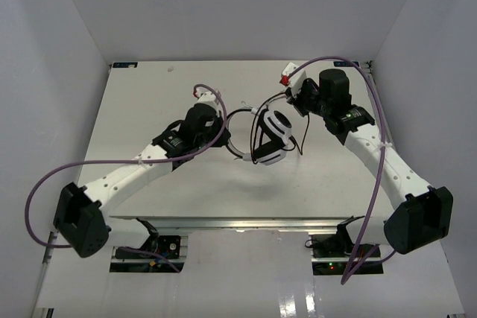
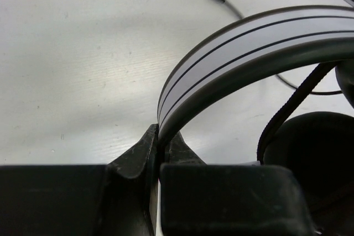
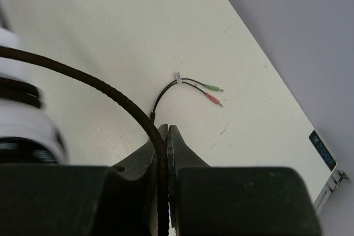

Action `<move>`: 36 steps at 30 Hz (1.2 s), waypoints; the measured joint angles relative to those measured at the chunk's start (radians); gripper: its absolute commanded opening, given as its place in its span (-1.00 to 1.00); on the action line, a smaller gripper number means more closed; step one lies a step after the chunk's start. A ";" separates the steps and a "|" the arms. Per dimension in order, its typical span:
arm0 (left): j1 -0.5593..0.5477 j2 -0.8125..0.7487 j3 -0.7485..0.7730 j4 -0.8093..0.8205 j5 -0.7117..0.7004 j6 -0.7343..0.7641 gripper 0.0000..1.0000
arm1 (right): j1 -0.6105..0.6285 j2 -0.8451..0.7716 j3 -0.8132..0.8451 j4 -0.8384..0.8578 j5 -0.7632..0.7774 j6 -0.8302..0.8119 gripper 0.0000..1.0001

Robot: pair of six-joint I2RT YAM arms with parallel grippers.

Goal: Wrap the headphones

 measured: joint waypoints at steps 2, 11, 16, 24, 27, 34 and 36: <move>0.000 -0.092 -0.018 0.001 0.007 -0.020 -1.00 | -0.025 -0.008 -0.028 0.020 -0.010 0.025 -0.85; -0.002 -0.203 0.044 -0.011 0.125 -0.084 -1.00 | -0.080 0.006 -0.088 0.080 -0.392 0.087 -0.72; -0.004 -0.190 0.191 -0.034 0.157 -0.089 -1.00 | -0.112 0.060 -0.149 0.211 -0.679 0.219 -0.66; -0.021 -0.053 0.515 -0.018 0.192 -0.096 -1.00 | -0.104 0.129 -0.320 0.635 -0.929 0.606 -0.47; -0.027 0.002 0.604 -0.029 0.177 -0.093 -1.00 | -0.085 0.136 -0.362 0.739 -0.952 0.689 -0.46; -0.029 0.069 0.749 -0.046 -0.003 -0.045 -1.00 | -0.037 0.118 -0.471 0.854 -0.975 0.750 -0.46; -0.024 0.074 0.774 -0.043 -0.069 -0.033 -1.00 | -0.035 0.095 -0.503 0.866 -0.976 0.755 -0.45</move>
